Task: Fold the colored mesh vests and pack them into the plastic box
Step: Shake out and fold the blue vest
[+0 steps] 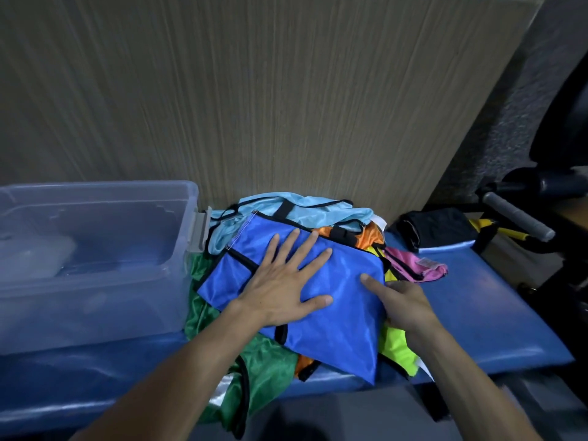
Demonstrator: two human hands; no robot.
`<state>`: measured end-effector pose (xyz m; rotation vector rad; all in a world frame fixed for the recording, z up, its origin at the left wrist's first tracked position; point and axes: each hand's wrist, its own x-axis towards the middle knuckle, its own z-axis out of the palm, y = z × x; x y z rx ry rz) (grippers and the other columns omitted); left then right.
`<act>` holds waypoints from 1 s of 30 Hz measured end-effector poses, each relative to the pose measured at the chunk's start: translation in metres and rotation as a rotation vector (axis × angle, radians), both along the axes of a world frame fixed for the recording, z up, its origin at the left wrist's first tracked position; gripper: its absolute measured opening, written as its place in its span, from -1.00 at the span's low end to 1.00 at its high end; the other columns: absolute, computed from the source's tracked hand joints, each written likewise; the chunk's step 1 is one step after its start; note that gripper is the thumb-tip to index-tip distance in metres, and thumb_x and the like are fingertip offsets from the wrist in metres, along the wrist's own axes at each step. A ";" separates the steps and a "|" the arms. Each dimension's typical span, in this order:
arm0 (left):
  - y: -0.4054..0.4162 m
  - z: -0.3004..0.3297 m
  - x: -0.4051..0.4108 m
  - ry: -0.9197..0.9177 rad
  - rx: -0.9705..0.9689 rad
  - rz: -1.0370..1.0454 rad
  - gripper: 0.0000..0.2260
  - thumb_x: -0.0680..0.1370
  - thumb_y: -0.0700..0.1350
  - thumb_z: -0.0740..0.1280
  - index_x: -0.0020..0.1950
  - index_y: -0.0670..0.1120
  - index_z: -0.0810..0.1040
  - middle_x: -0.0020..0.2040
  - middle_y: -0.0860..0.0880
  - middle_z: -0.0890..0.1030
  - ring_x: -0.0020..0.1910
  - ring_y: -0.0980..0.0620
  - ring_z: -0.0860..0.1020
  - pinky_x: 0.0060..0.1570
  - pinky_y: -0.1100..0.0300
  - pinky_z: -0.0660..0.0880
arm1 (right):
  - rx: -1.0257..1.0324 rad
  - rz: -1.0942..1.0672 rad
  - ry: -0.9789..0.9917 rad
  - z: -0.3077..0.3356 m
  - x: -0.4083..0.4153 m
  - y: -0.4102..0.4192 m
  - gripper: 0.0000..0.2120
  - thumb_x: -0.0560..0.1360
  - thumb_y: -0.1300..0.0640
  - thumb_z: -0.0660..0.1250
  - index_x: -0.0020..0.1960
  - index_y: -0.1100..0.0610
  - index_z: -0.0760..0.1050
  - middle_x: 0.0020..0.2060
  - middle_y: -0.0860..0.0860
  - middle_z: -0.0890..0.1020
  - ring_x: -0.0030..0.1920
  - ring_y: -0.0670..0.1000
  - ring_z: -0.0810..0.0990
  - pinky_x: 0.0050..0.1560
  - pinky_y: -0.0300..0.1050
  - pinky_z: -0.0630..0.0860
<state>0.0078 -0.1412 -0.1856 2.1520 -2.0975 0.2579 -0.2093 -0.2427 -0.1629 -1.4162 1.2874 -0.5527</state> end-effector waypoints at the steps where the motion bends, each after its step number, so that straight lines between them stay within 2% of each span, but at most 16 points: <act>1: 0.001 -0.002 0.001 0.001 0.011 -0.002 -0.24 0.57 0.49 -0.05 0.65 0.20 -0.21 0.63 0.07 -0.35 0.60 -0.08 -0.40 0.55 -0.22 -0.27 | -0.005 0.007 0.014 0.000 0.000 0.001 -0.46 0.39 -0.22 0.55 -0.15 0.26 0.51 -0.23 0.08 0.48 -0.23 0.08 0.46 -0.24 0.02 0.38; 4: 0.000 -0.002 0.005 0.008 0.007 -0.018 -0.24 0.57 0.50 -0.05 0.65 0.21 -0.22 0.63 0.09 -0.36 0.58 -0.05 -0.42 0.56 -0.21 -0.27 | -0.014 0.013 0.046 0.003 -0.002 0.007 -0.52 0.44 -0.21 0.52 -0.17 0.19 0.46 -0.22 0.09 0.45 -0.24 0.11 0.46 -0.25 0.09 0.48; 6: -0.001 -0.003 0.005 0.009 -0.002 -0.033 -0.24 0.57 0.50 -0.05 0.65 0.21 -0.23 0.63 0.09 -0.35 0.59 -0.04 -0.42 0.56 -0.21 -0.27 | 0.011 0.011 0.054 0.005 -0.003 0.011 -0.50 0.48 -0.18 0.50 -0.16 0.27 0.47 -0.19 0.08 0.54 -0.19 0.12 0.55 -0.11 0.22 0.62; 7: -0.001 -0.004 0.006 0.013 -0.005 -0.038 -0.25 0.57 0.50 -0.05 0.65 0.21 -0.22 0.64 0.09 -0.34 0.59 -0.04 -0.42 0.56 -0.21 -0.27 | 0.036 0.011 0.040 0.004 -0.002 0.013 -0.50 0.49 -0.16 0.49 -0.10 0.31 0.52 -0.13 0.05 0.62 -0.12 0.11 0.62 -0.02 0.26 0.65; 9: -0.001 -0.005 0.007 0.013 -0.008 -0.038 -0.25 0.58 0.50 -0.05 0.65 0.20 -0.22 0.64 0.09 -0.32 0.59 -0.04 -0.41 0.57 -0.21 -0.25 | 0.088 -0.001 -0.011 0.006 0.000 0.018 -0.57 0.50 -0.14 0.49 0.03 0.24 0.57 -0.02 0.03 0.68 0.00 0.13 0.68 0.05 0.25 0.65; 11: 0.000 -0.001 0.006 0.006 -0.011 -0.037 -0.25 0.58 0.49 -0.06 0.66 0.19 -0.18 0.65 0.08 -0.30 0.60 -0.05 -0.39 0.57 -0.20 -0.24 | 0.127 -0.021 -0.082 0.007 0.002 0.023 -0.63 0.50 -0.10 0.50 0.07 0.19 0.56 -0.01 0.03 0.69 -0.02 0.10 0.68 -0.02 0.15 0.65; 13: 0.000 0.006 0.000 0.015 -0.039 -0.048 -0.28 0.59 0.47 -0.06 0.67 0.17 -0.07 0.67 0.07 -0.24 0.62 -0.04 -0.33 0.57 -0.17 -0.25 | 0.161 -0.035 -0.157 0.009 0.004 0.028 -0.71 0.53 -0.05 0.49 0.04 0.16 0.57 -0.05 0.01 0.70 -0.08 0.04 0.69 -0.17 0.01 0.60; 15: 0.001 0.010 -0.007 0.032 -0.064 -0.063 -0.31 0.60 0.44 -0.07 0.67 0.16 -0.02 0.67 0.08 -0.20 0.63 -0.02 -0.29 0.58 -0.14 -0.25 | 0.149 -0.066 -0.200 0.008 0.006 0.031 -0.77 0.54 -0.01 0.48 0.01 0.16 0.61 -0.09 0.02 0.73 -0.11 0.04 0.71 -0.21 -0.04 0.59; 20: -0.002 0.000 -0.017 0.018 -0.023 -0.058 -0.29 0.60 0.45 -0.10 0.66 0.17 -0.16 0.65 0.03 -0.31 0.60 -0.10 -0.39 0.55 -0.25 -0.21 | 0.069 -0.148 -0.302 0.004 0.007 0.038 -0.87 0.56 0.15 0.45 0.08 0.17 0.65 -0.07 0.10 0.76 -0.05 0.15 0.74 0.05 0.17 0.67; 22: -0.006 0.000 -0.028 0.050 -0.008 -0.063 -0.29 0.59 0.45 -0.12 0.66 0.18 -0.19 0.65 0.03 -0.33 0.58 -0.12 -0.43 0.55 -0.25 -0.25 | 0.056 -0.165 -0.335 0.012 0.000 0.038 -0.87 0.56 0.18 0.44 0.09 0.18 0.63 -0.06 0.15 0.75 -0.04 0.19 0.74 0.01 0.17 0.68; 24: -0.011 0.001 -0.045 0.087 0.004 -0.080 -0.29 0.58 0.46 -0.13 0.65 0.20 -0.20 0.65 0.02 -0.32 0.58 -0.14 -0.43 0.54 -0.25 -0.29 | 0.027 -0.193 -0.325 0.023 -0.013 0.036 -0.87 0.55 0.18 0.44 0.08 0.18 0.62 -0.09 0.15 0.75 -0.07 0.17 0.73 -0.09 0.08 0.68; 28: -0.022 -0.002 -0.073 0.125 0.019 -0.133 -0.27 0.57 0.47 -0.11 0.66 0.20 -0.15 0.67 0.02 -0.25 0.61 -0.13 -0.37 0.56 -0.21 -0.29 | -0.036 -0.196 -0.258 0.037 -0.039 0.028 -0.76 0.52 0.13 0.46 0.16 0.17 0.60 -0.04 0.17 0.73 -0.03 0.20 0.72 0.02 0.19 0.67; 30: -0.028 0.000 -0.077 0.138 0.012 -0.147 -0.28 0.58 0.47 -0.12 0.66 0.19 -0.14 0.68 0.01 -0.19 0.63 -0.11 -0.27 0.57 -0.18 -0.23 | -0.051 -0.184 -0.259 0.041 -0.043 0.030 -0.77 0.52 0.15 0.46 0.15 0.15 0.59 -0.06 0.16 0.74 -0.06 0.20 0.73 0.01 0.21 0.67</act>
